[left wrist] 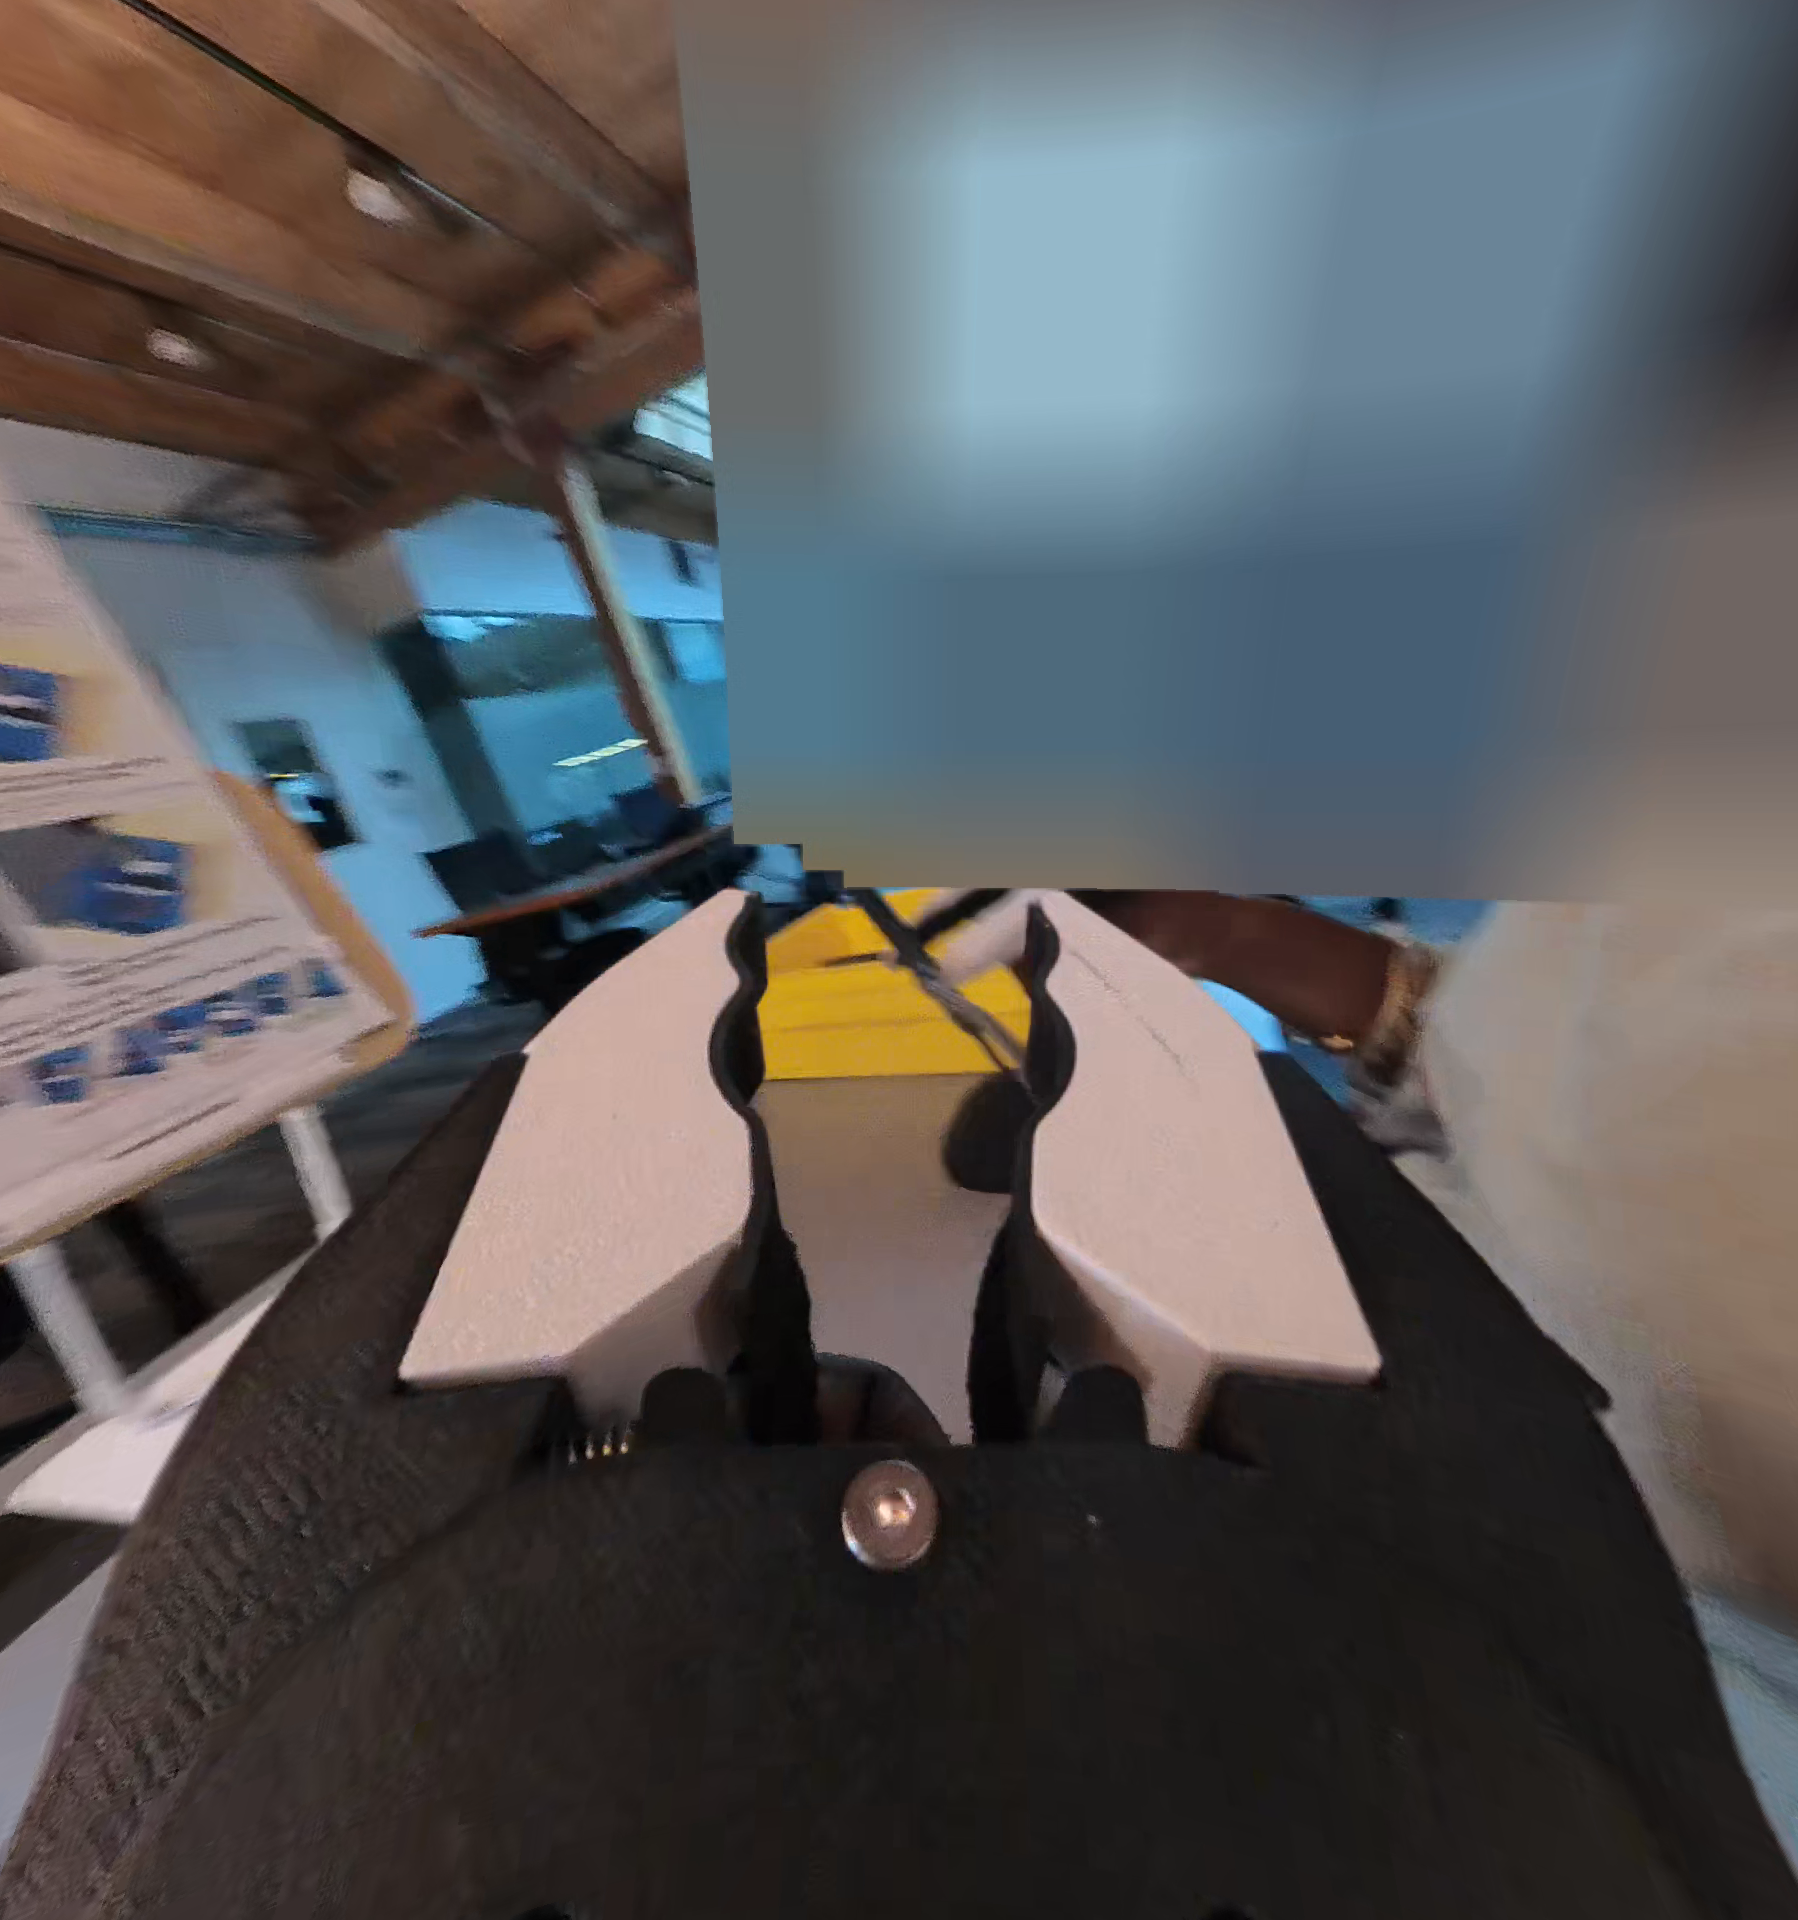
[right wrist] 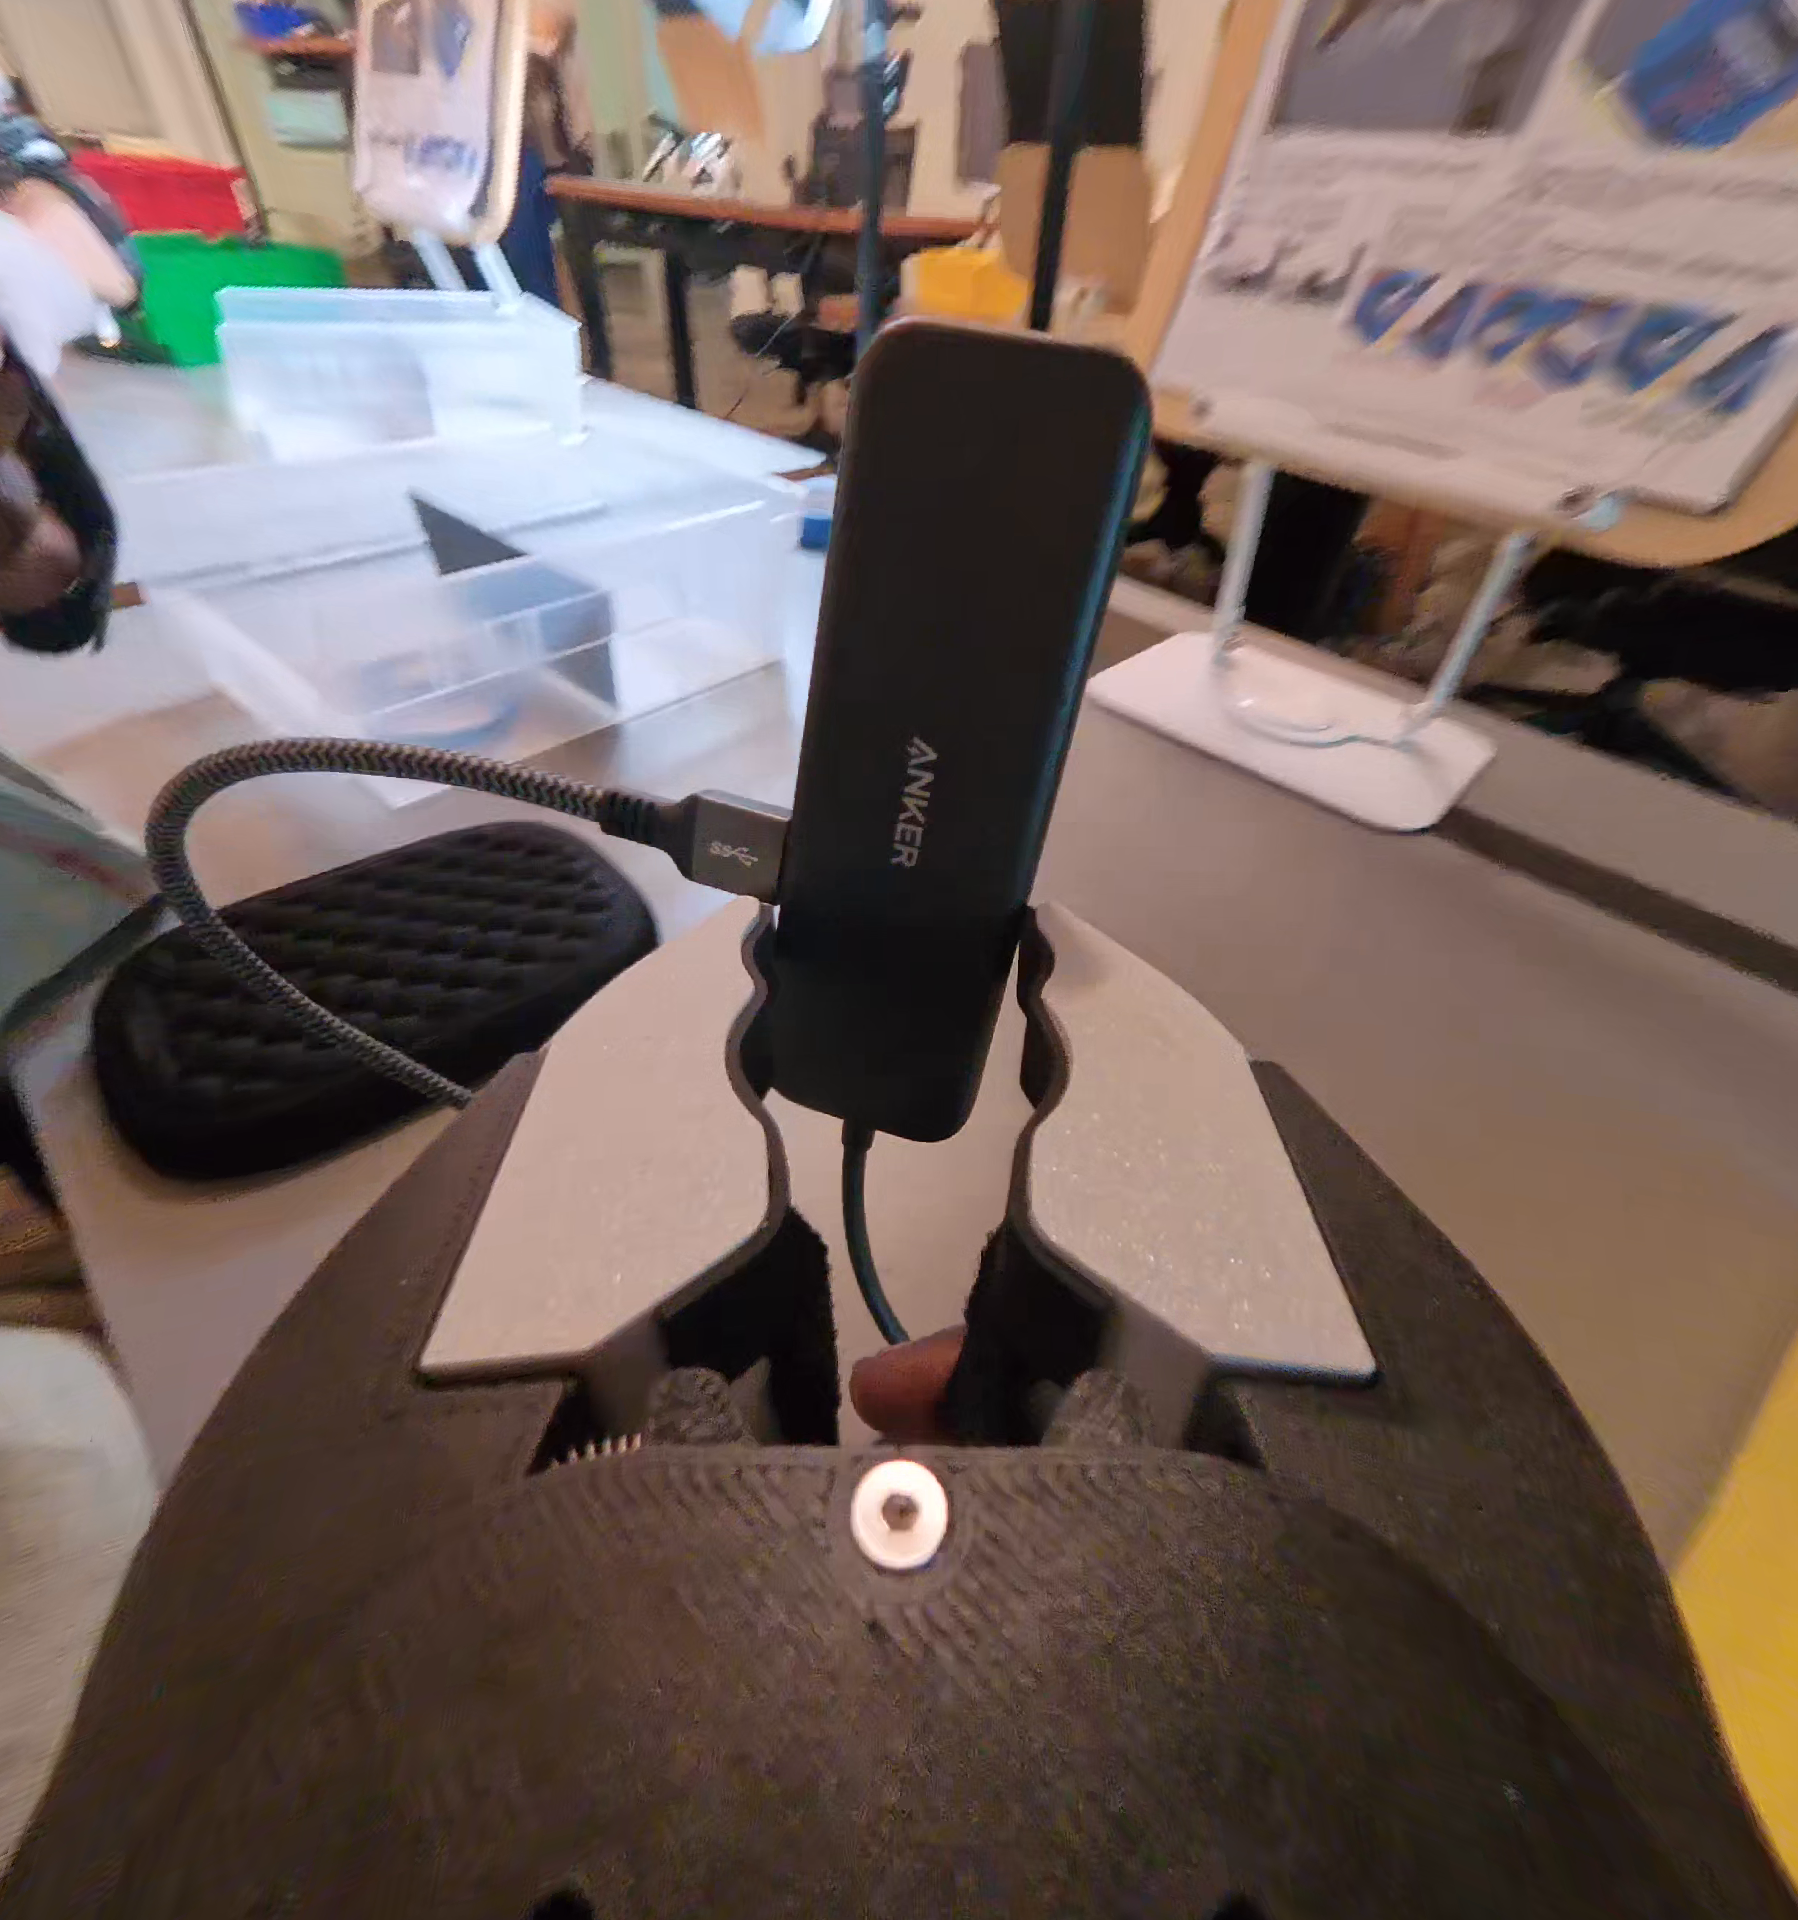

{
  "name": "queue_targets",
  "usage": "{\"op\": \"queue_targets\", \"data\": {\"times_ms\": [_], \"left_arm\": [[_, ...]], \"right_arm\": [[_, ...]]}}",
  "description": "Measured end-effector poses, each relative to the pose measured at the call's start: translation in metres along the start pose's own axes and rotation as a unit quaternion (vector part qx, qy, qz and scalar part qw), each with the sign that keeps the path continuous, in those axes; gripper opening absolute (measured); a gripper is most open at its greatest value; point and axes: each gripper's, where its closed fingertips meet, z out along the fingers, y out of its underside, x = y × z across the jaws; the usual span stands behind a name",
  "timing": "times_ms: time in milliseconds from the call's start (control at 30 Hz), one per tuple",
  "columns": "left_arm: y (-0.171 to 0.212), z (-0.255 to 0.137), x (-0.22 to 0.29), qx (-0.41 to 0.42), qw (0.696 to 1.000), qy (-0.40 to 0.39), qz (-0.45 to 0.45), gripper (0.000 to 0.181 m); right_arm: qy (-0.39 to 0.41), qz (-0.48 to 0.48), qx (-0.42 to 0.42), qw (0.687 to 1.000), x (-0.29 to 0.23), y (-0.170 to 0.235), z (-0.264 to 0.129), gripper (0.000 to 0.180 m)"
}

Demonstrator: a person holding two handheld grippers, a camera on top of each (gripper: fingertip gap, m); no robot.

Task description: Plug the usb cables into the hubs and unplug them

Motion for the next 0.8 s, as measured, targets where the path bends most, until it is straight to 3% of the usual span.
{"op": "queue_targets", "data": {"times_ms": [167, 300, 400, 533, 800], "left_arm": [[-0.002, -0.033, -0.043, -0.053, 0.985, -0.160, 0.040, 0.046], [0.016, -0.069, -0.076, -0.163, 0.942, -0.282, 0.078, 0.046], [0.034, -0.114, -0.100, -0.257, 0.884, -0.382, 0.082, 0.046], [0.063, -0.186, -0.120, -0.386, 0.777, -0.495, 0.050, 0.045], [0.133, -0.235, -0.115, -0.534, 0.668, -0.514, -0.069, 0.045]], "right_arm": [[-0.082, 0.021, -0.083, 0.993, -0.031, 0.041, 0.032, 0.045], [-0.102, -0.007, -0.155, 0.983, -0.046, 0.076, 0.052, 0.045], [-0.109, -0.021, -0.208, 0.972, -0.050, 0.097, 0.056, 0.045], [-0.104, -0.042, -0.230, 0.967, -0.051, 0.104, 0.057, 0.045], [-0.071, -0.082, -0.171, 0.979, -0.039, 0.087, 0.057, 0.040]]}}
